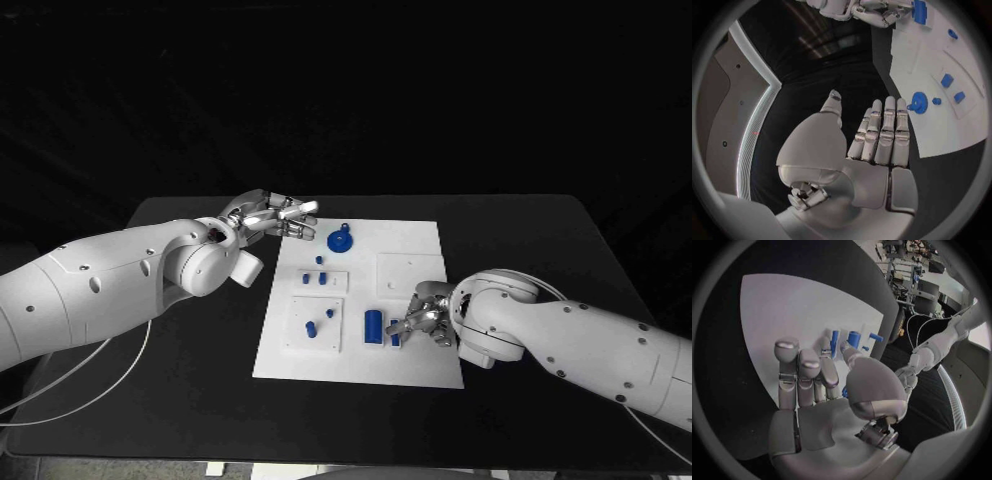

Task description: Assemble the parts on the task board

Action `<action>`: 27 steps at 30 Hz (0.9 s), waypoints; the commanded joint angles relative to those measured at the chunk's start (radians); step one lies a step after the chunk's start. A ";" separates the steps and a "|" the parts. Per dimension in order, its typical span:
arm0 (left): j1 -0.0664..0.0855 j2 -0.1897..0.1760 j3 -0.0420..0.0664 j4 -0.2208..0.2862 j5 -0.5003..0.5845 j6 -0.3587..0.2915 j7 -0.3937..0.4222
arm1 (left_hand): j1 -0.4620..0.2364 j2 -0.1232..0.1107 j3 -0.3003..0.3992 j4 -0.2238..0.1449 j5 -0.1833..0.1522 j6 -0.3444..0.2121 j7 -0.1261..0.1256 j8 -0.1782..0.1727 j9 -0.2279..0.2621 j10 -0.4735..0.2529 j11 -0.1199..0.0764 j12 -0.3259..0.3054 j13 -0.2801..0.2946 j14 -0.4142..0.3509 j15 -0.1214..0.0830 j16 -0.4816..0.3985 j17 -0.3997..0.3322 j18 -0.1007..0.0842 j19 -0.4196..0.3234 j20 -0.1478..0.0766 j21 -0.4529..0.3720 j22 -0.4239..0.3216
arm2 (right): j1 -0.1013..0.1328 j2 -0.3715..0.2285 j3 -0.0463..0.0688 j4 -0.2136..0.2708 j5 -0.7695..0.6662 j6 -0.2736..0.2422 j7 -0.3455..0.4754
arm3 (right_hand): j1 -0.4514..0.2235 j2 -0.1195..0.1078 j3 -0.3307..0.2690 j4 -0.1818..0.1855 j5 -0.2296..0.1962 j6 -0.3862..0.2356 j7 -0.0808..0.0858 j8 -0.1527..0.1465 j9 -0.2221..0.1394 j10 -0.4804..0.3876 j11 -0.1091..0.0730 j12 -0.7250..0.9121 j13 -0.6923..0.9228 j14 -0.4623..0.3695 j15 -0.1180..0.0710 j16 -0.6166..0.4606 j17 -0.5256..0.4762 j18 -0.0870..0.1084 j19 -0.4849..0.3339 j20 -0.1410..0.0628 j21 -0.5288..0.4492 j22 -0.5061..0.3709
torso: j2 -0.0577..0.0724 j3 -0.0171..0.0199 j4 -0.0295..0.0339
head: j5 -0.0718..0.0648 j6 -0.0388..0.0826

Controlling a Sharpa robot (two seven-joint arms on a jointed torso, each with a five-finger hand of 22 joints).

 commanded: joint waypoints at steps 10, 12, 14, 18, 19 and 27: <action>0.000 0.001 0.001 -0.005 0.006 0.003 0.014 | 0.004 -0.010 0.000 0.003 -0.006 -0.005 0.001 -0.001 0.000 0.001 0.000 0.005 0.001 -0.007 -0.001 -0.003 -0.001 -0.006 0.000 -0.003 0.001 -0.001 | -0.007 -0.067 0.009 0.003 0.058 -0.011 0.122 | 0.060 -0.105 -0.103 0.153 0.018 -0.083 0.027 -0.006 -0.018 -0.008 0.021 0.002 0.039 0.001 0.005 -0.007 -0.003 -0.001 0.047 0.006 -0.006 0.000 | -0.002 -0.0007 -0.0019 | -0.007 0.016; 0.000 0.001 0.001 -0.008 0.008 -0.002 0.018 | 0.004 -0.010 0.000 0.003 -0.006 -0.005 0.001 -0.001 0.000 0.001 0.000 0.005 0.001 -0.007 -0.001 -0.003 -0.001 -0.006 0.000 -0.003 0.001 -0.001 | 0.000 -0.080 0.024 -0.004 0.063 -0.022 0.166 | 0.067 -0.101 -0.103 0.152 0.024 -0.087 0.029 -0.007 -0.019 -0.008 0.022 0.002 0.039 0.001 0.006 -0.006 -0.001 0.000 0.048 0.007 -0.003 0.001 | -0.003 -0.0002 -0.0015 | -0.011 0.026; 0.000 0.002 0.001 -0.011 0.012 -0.009 0.024 | 0.005 -0.009 0.001 0.002 -0.005 -0.004 0.001 -0.001 0.000 0.001 0.000 0.005 0.001 -0.006 -0.001 -0.003 -0.001 -0.006 0.000 -0.003 0.001 -0.001 | 0.008 -0.089 0.042 -0.019 0.069 -0.036 0.209 | 0.071 -0.099 -0.113 0.150 0.042 -0.088 0.029 -0.007 -0.020 -0.008 0.023 0.003 0.038 0.001 0.006 -0.003 0.001 0.000 0.048 0.007 0.000 0.004 | -0.004 -0.0005 -0.0026 | -0.014 0.033; 0.000 0.002 0.001 -0.021 0.024 -0.029 0.040 | 0.008 -0.006 0.002 -0.003 -0.005 0.001 0.001 0.000 0.000 0.001 0.000 0.005 0.001 -0.007 -0.001 -0.003 -0.001 -0.005 0.001 -0.003 0.002 -0.001 | 0.035 -0.100 0.068 -0.073 0.110 -0.074 0.299 | 0.078 -0.099 -0.120 0.147 0.058 -0.087 0.029 -0.007 -0.021 -0.010 0.023 0.000 0.035 0.000 0.006 -0.005 0.000 0.000 0.047 0.007 0.001 0.006 | -0.008 -0.0031 -0.0041 | -0.024 0.064; 0.000 0.003 0.001 -0.025 0.029 -0.035 0.044 | 0.010 -0.003 0.002 -0.007 -0.005 0.004 0.000 0.000 0.000 0.001 0.000 0.005 0.001 -0.007 -0.001 -0.003 0.000 -0.005 0.001 -0.002 0.002 -0.001 | 0.045 -0.099 0.072 -0.093 0.130 -0.085 0.329 | 0.080 -0.096 -0.123 0.145 0.062 -0.088 0.030 -0.007 -0.021 -0.011 0.023 -0.001 0.034 0.000 0.005 -0.006 -0.001 0.000 0.047 0.007 0.001 0.006 | -0.011 -0.0042 -0.0051 | -0.027 0.071; 0.001 0.016 0.002 -0.076 0.066 -0.066 0.072 | 0.015 0.010 0.003 -0.027 -0.004 0.036 -0.002 0.003 0.002 -0.017 0.004 0.005 0.001 -0.003 -0.001 -0.002 0.001 -0.003 0.002 -0.001 0.003 0.000 | 0.098 -0.054 0.084 -0.286 0.333 -0.175 0.574 | 0.103 0.007 -0.242 0.014 0.159 -0.096 0.023 -0.010 -0.031 -0.093 0.023 -0.243 -0.159 -0.023 0.005 -0.240 -0.163 0.012 0.008 0.006 -0.359 -0.163 | -0.032 -0.0157 -0.0118 | -0.043 0.122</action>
